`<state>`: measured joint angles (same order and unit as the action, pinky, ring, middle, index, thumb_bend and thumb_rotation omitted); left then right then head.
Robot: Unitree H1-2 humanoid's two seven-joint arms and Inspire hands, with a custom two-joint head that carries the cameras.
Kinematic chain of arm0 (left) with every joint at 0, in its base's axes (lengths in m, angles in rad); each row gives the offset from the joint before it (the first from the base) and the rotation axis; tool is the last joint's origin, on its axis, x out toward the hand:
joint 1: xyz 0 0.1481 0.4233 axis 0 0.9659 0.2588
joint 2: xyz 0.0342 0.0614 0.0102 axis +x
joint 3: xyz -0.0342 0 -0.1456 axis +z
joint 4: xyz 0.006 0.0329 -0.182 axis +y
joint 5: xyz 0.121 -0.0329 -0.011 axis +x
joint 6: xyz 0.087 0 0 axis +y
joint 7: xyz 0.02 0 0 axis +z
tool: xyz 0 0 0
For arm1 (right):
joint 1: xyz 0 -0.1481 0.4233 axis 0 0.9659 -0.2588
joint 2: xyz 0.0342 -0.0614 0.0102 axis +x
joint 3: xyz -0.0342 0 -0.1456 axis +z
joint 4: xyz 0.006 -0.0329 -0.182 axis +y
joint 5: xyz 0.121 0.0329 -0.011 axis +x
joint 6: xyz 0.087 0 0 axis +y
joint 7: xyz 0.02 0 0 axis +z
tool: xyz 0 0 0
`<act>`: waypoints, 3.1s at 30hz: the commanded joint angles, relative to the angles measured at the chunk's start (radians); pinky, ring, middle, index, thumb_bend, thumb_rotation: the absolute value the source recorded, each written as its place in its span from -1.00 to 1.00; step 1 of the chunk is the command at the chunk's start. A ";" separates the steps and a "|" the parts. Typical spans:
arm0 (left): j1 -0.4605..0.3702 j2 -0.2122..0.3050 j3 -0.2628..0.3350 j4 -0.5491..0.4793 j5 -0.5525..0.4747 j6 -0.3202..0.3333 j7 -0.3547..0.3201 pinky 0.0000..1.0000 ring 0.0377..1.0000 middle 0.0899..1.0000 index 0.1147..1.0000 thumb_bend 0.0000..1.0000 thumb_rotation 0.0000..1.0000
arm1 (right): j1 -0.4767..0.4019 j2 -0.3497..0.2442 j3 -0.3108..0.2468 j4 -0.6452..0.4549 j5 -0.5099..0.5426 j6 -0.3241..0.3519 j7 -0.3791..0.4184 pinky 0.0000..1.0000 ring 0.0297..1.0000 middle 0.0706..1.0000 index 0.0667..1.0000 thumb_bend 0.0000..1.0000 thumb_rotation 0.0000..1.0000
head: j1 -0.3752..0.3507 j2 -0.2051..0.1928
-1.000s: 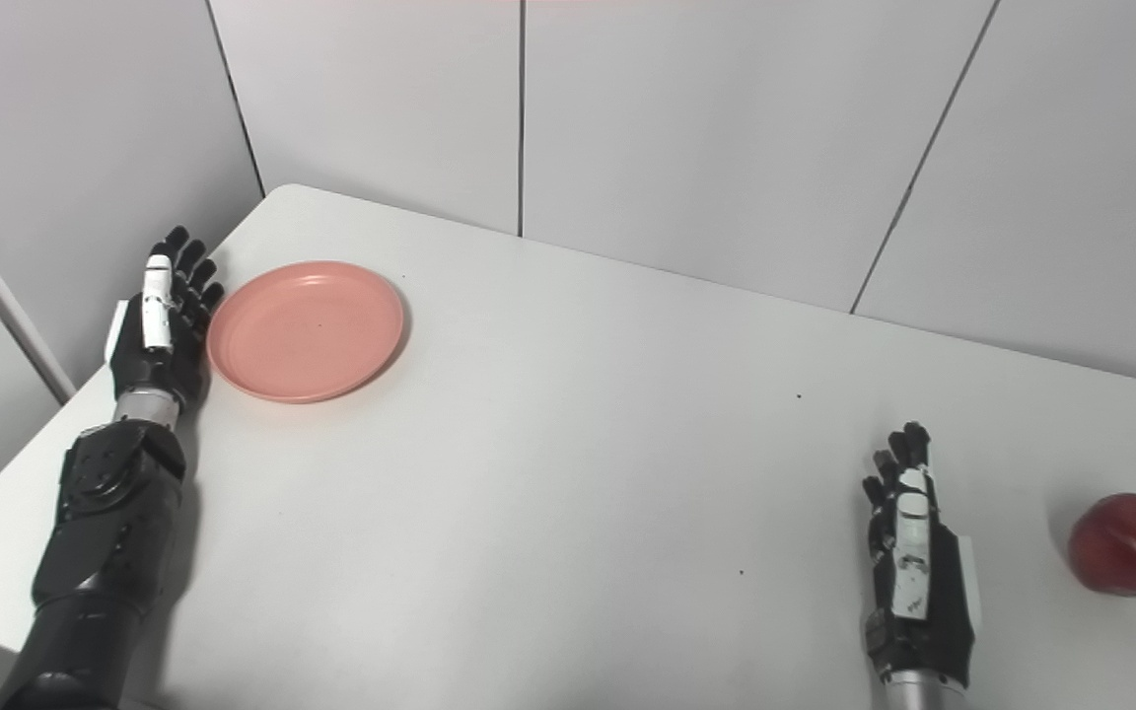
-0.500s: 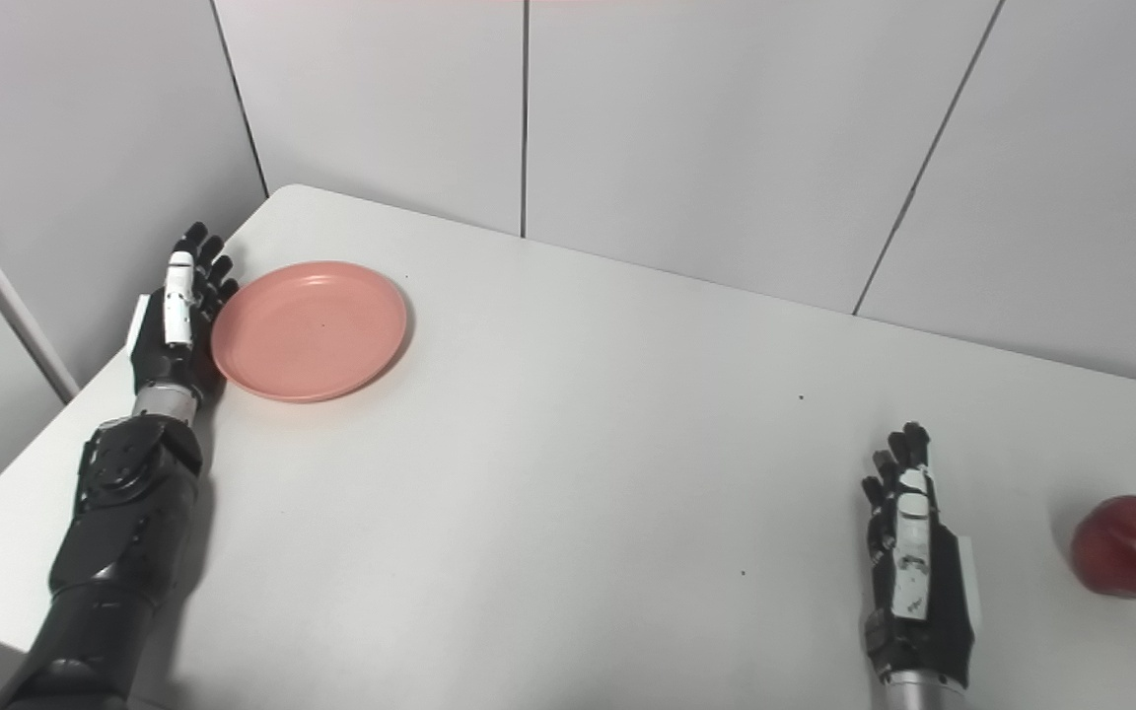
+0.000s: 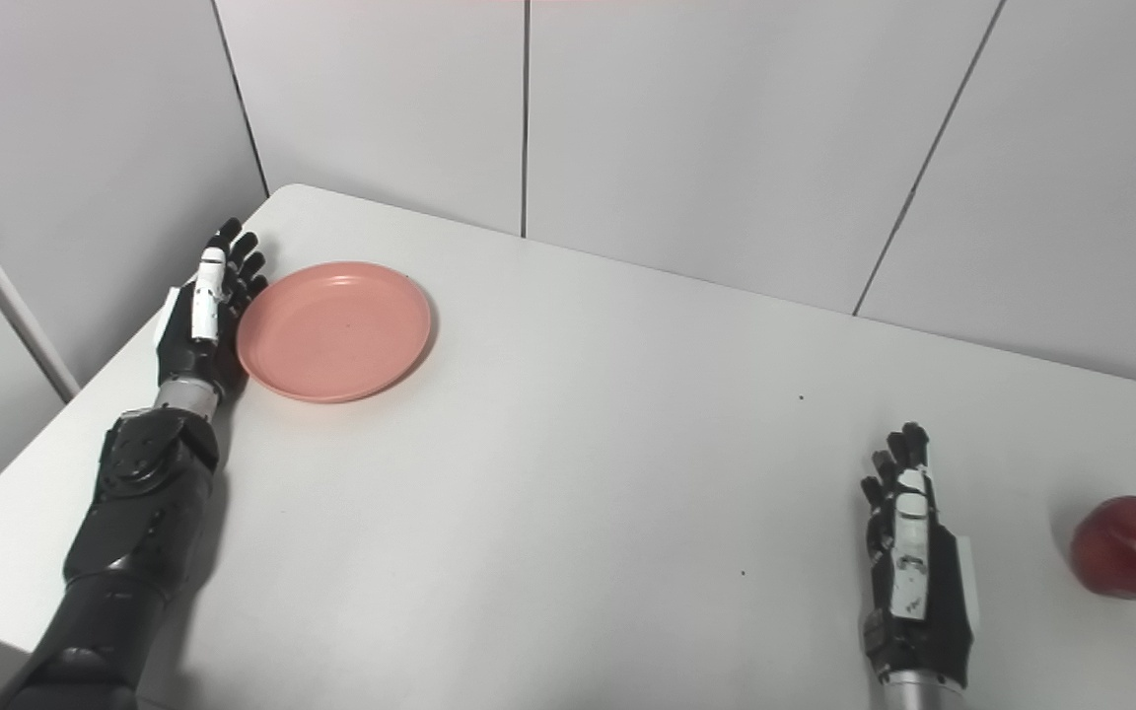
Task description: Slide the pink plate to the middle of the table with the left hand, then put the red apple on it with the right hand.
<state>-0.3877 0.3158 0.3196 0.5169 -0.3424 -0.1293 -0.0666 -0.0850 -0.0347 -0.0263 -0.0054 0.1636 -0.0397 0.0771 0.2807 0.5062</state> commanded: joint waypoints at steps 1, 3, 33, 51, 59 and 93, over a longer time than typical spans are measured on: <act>-0.009 -0.018 -0.022 -0.033 0.014 0.038 0.002 0.97 0.93 0.92 0.87 -0.25 1.00 | -0.020 0.003 0.000 -0.016 0.005 -0.026 0.009 1.00 1.00 1.00 1.00 -0.52 1.00 | -0.005 0.001; -0.012 -0.025 -0.032 -0.044 0.021 0.047 0.005 0.98 0.94 0.92 0.88 -0.25 1.00 | -0.019 0.004 -0.001 -0.018 0.011 -0.024 0.011 1.00 1.00 1.00 1.00 -0.53 1.00 | -0.006 0.001; -0.039 -0.129 -0.128 -0.131 0.091 0.143 0.034 0.91 0.89 0.87 0.84 -0.33 1.00 | -0.012 0.023 0.001 -0.042 0.003 -0.002 -0.010 1.00 1.00 1.00 1.00 -0.49 1.00 | -0.021 0.014; -0.046 -0.134 -0.189 -0.088 0.124 0.139 -0.015 0.92 0.93 0.91 0.85 -0.35 1.00 | -0.012 0.028 0.007 -0.038 -0.015 -0.011 -0.010 1.00 1.00 1.00 1.00 -0.48 1.00 | -0.051 0.026; -0.053 -0.159 -0.229 -0.063 0.126 0.129 -0.030 0.90 0.90 0.89 0.85 -0.32 1.00 | -0.008 0.034 0.010 -0.054 -0.014 0.006 -0.012 1.00 1.00 1.00 1.00 -0.50 1.00 | -0.063 0.034; -0.070 -0.254 -0.314 -0.085 0.122 0.163 -0.084 1.00 0.94 0.92 0.88 -0.25 1.00 | -0.009 0.050 0.024 -0.066 -0.047 0.011 -0.030 1.00 1.00 1.00 1.00 -0.51 1.00 | -0.123 0.056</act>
<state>-0.4551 0.0936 0.0302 0.4401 -0.2123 -0.0102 -0.1128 -0.0741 0.0079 -0.0040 -0.0446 0.1176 -0.0039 0.0469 0.1611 0.5599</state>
